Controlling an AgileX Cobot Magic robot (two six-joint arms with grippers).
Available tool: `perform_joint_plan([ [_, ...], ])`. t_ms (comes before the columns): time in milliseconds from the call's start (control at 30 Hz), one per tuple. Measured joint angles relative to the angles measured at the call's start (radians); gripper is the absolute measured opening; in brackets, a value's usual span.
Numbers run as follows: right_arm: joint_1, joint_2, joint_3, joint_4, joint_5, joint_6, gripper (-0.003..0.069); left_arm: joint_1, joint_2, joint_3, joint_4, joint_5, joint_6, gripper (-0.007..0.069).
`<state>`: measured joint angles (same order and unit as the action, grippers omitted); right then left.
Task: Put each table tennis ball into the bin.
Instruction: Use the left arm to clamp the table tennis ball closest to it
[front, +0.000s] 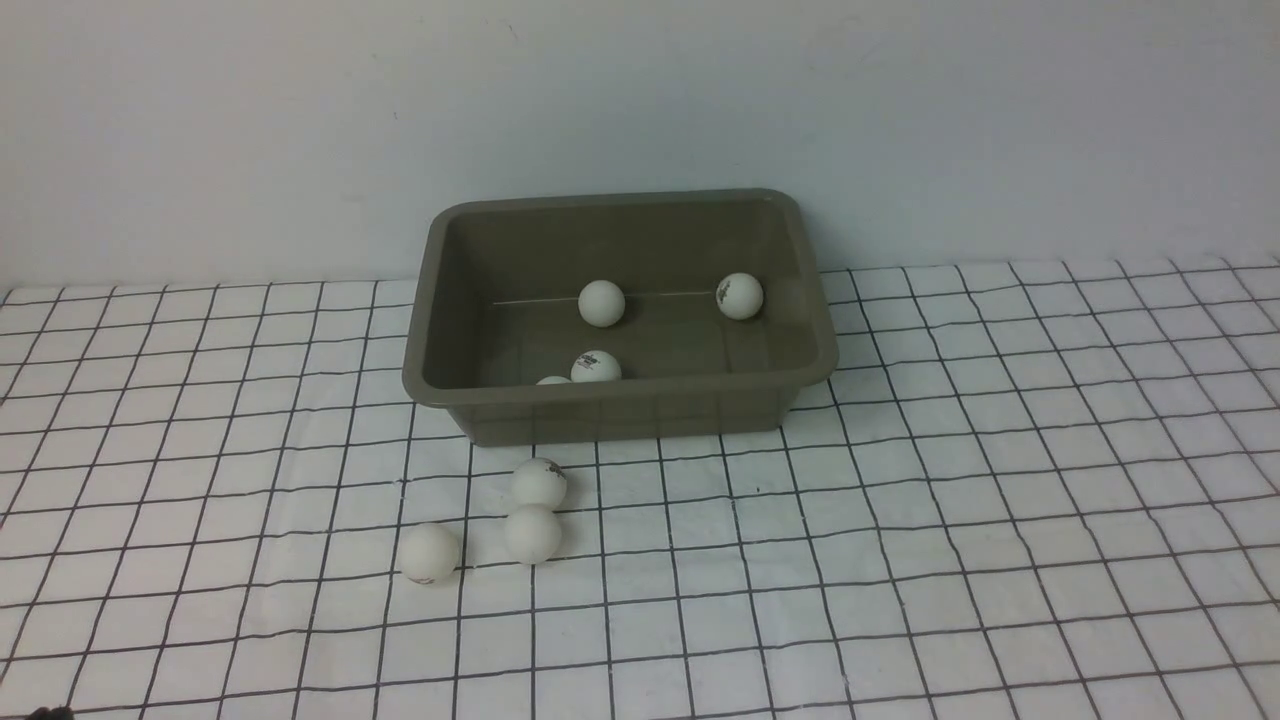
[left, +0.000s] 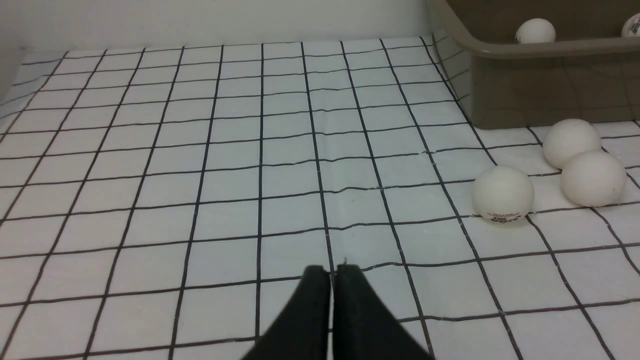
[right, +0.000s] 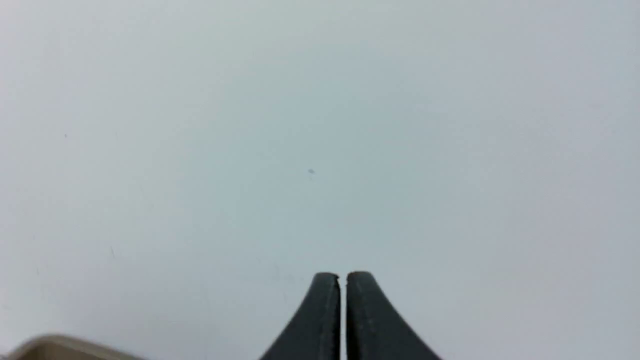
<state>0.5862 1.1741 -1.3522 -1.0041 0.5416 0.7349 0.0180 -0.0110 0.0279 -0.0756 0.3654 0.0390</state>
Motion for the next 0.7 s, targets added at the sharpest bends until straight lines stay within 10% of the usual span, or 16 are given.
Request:
perform_joint_plan([
  [700,0.000,-0.889,0.915,0.164,0.103,-0.010,-0.0016,0.000,0.000,0.000,0.000,0.000,0.000,-0.0004],
])
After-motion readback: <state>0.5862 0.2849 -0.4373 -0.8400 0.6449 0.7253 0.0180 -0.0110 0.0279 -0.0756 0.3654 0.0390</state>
